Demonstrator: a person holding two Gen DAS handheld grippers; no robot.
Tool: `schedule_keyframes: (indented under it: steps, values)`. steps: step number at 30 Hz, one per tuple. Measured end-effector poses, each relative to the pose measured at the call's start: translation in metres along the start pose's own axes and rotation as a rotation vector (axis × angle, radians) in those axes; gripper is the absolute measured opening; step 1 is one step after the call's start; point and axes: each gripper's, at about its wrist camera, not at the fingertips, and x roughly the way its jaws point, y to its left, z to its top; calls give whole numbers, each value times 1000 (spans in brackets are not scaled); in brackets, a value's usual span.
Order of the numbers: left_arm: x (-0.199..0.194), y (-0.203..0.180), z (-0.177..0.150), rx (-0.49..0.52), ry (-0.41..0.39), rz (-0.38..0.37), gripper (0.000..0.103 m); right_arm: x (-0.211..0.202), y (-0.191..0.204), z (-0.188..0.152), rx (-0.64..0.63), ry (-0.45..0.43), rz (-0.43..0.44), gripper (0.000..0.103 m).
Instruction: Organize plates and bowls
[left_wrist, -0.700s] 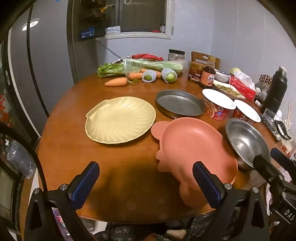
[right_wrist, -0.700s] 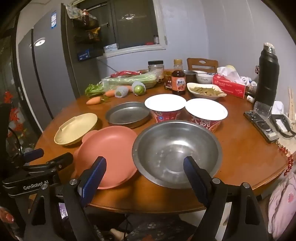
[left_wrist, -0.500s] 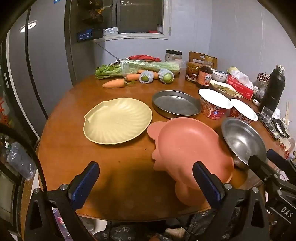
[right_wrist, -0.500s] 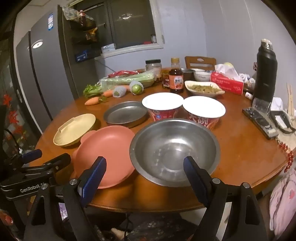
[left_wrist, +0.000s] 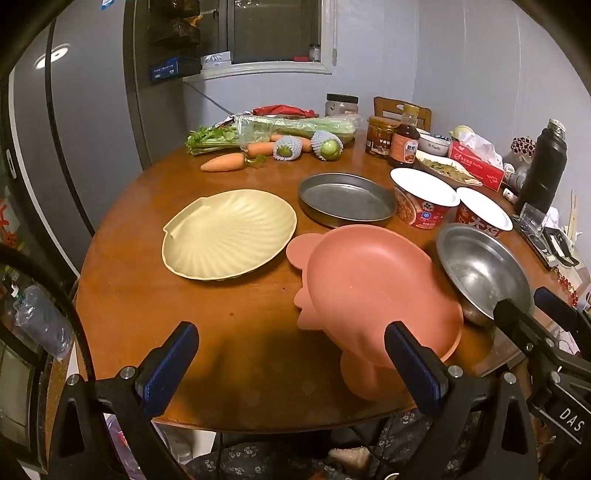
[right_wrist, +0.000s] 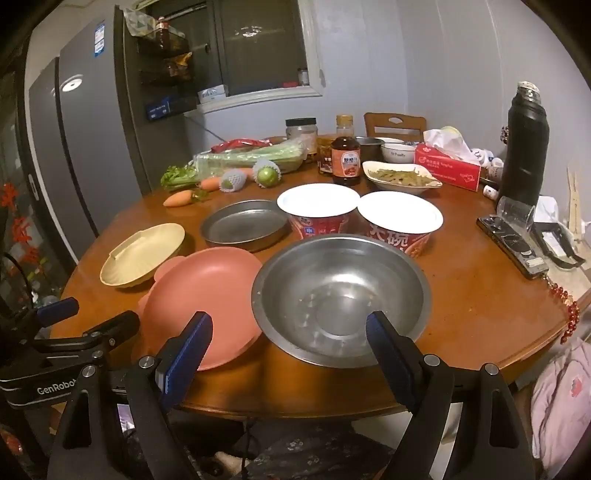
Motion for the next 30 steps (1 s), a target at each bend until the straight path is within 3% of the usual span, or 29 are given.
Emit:
schedule_keyframes:
  steps: [30]
  values:
    - [-7, -6, -2, 19, -11, 5, 101, 0, 4, -1, -10, -1, 10, 86]
